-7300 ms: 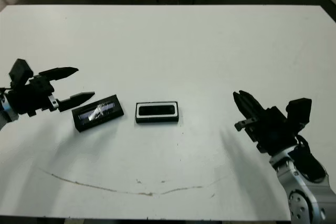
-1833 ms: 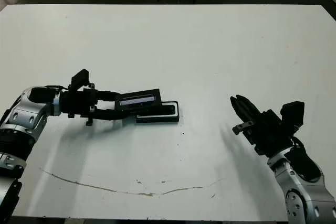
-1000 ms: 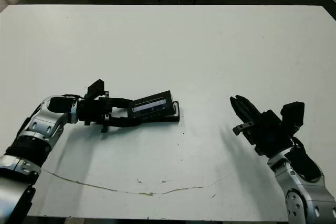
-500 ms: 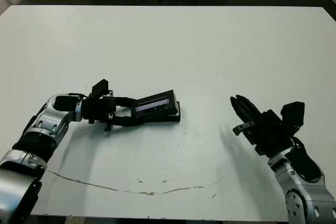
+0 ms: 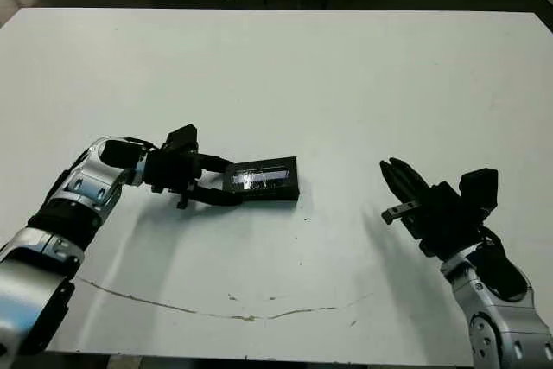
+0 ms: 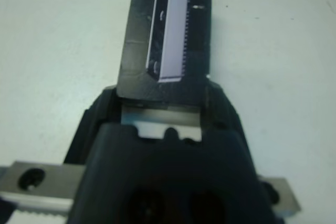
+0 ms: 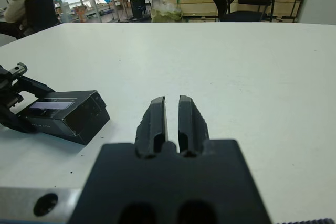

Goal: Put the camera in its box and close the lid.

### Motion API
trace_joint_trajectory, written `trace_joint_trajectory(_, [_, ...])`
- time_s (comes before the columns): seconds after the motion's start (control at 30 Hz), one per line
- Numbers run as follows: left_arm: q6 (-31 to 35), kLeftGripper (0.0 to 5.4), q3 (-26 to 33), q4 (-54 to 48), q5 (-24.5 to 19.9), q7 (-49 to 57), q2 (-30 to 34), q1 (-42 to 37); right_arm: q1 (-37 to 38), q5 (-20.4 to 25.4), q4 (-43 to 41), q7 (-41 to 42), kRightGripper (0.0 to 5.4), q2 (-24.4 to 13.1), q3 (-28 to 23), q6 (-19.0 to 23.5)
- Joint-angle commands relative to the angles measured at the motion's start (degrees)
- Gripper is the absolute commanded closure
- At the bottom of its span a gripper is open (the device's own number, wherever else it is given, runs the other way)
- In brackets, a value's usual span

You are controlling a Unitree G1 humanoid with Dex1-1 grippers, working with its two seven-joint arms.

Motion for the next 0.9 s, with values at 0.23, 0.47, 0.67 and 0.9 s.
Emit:
trace_joint_trajectory(0.23, [2.2,3.33,-0.6,2.3,1.7,2.3,-3.1,-4.4,1.1,-1.4,1.5,-0.1,5.4,0.1,0.5,-1.1])
trace_joint_trajectory(0.47, [1.9,3.33,-2.5,1.7,4.5,2.2,-2.2,-4.9,1.3,-0.8,1.4,0.1,5.4,0.5,0.5,-1.7])
trace_joint_trajectory(0.67, [4.0,3.33,-4.2,0.9,6.3,1.5,-0.9,-5.5,1.3,-1.2,2.0,0.4,5.4,0.2,0.8,-2.2])
trace_joint_trajectory(0.9, [5.7,3.33,-5.4,0.8,6.8,1.0,0.1,-6.5,1.3,-1.6,1.5,0.1,5.4,-0.3,1.0,-1.7])
